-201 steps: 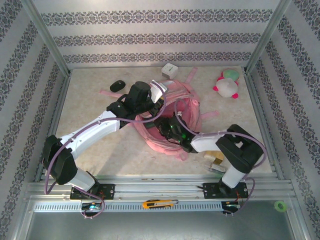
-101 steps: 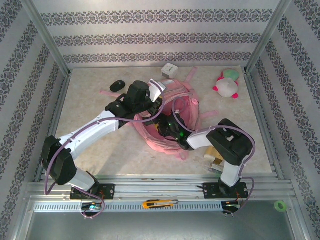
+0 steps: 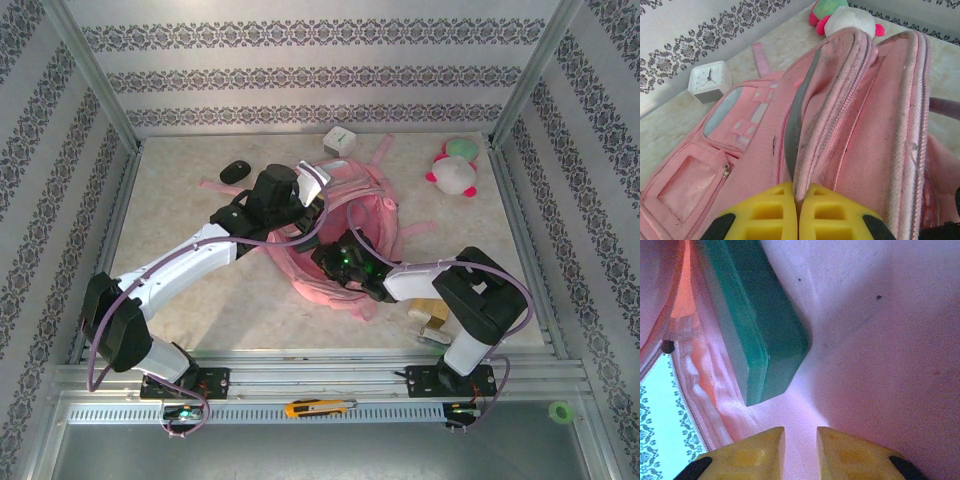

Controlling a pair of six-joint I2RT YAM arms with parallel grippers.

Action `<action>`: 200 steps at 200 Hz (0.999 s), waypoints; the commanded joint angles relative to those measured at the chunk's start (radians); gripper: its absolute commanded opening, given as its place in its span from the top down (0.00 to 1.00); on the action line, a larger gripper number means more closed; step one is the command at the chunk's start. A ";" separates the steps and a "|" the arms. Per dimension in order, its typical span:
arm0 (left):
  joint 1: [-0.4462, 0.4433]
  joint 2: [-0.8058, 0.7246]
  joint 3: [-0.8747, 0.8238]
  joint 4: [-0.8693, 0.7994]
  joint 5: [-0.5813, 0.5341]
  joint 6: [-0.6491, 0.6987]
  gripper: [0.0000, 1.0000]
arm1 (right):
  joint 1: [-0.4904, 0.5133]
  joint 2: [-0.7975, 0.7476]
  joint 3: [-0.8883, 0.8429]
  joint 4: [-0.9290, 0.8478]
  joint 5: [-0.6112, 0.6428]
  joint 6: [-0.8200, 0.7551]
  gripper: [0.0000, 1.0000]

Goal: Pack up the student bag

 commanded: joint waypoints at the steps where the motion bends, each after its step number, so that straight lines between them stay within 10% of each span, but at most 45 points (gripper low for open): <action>1: 0.006 -0.066 0.009 0.127 -0.012 -0.003 1.00 | -0.014 -0.023 0.013 -0.030 0.019 -0.037 0.77; 200: 0.010 -0.061 0.010 0.127 -0.005 0.000 1.00 | -0.071 0.142 0.184 0.095 0.005 -0.052 0.82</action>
